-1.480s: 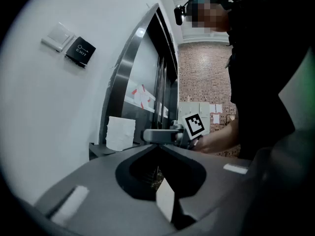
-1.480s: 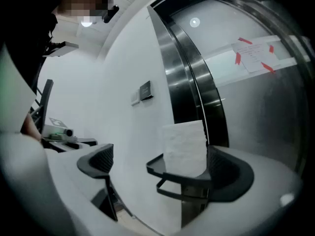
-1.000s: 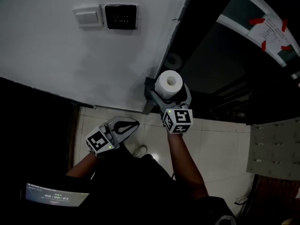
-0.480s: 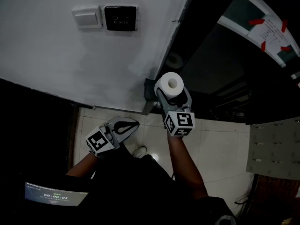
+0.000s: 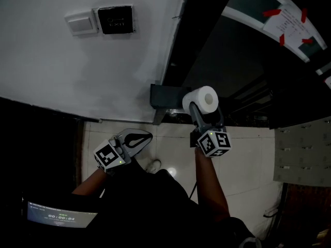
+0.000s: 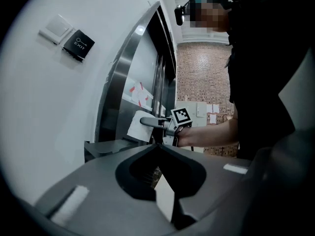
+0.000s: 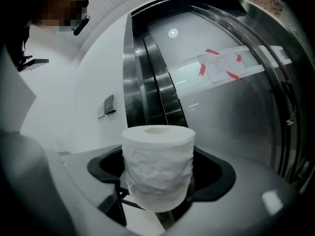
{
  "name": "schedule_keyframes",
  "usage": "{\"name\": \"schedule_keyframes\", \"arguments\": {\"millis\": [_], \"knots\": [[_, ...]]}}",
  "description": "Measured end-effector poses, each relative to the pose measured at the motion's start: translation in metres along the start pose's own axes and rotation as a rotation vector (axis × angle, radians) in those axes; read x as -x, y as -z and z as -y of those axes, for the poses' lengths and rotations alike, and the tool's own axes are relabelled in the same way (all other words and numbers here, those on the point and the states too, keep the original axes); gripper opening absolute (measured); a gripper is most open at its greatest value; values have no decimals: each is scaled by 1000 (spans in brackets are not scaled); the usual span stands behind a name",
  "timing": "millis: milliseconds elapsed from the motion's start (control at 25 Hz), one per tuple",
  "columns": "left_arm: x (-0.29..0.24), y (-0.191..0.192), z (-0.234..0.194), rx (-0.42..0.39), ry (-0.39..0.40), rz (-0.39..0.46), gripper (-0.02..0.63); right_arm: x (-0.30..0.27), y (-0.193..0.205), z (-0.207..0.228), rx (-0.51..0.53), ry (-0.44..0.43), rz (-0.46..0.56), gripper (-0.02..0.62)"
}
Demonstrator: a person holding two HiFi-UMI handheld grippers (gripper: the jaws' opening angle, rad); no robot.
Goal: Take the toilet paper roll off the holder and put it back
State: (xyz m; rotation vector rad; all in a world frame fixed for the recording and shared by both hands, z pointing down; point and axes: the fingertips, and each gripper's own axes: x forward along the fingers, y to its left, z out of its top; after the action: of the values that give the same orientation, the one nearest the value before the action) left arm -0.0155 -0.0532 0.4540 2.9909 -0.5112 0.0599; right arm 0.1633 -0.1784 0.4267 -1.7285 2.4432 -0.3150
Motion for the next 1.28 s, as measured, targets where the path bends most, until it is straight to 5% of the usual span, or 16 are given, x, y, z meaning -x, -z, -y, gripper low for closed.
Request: {"name": "schedule_keyframes", "arguments": {"millis": [240,440,640,1280], "knots": [[-14,-2,10,12,24,-7,2,18,4,37,-153,51,48,407],[-17,-5,14,27,15,-23,2,26,6,79,-570,5,208,407],[-16,-5,14,30,1,-27,2,35,57,128,-889,132,234,407],[2,-4,4,8,-50,-25,2,-3,159,91,-1201,118,120,407]]}}
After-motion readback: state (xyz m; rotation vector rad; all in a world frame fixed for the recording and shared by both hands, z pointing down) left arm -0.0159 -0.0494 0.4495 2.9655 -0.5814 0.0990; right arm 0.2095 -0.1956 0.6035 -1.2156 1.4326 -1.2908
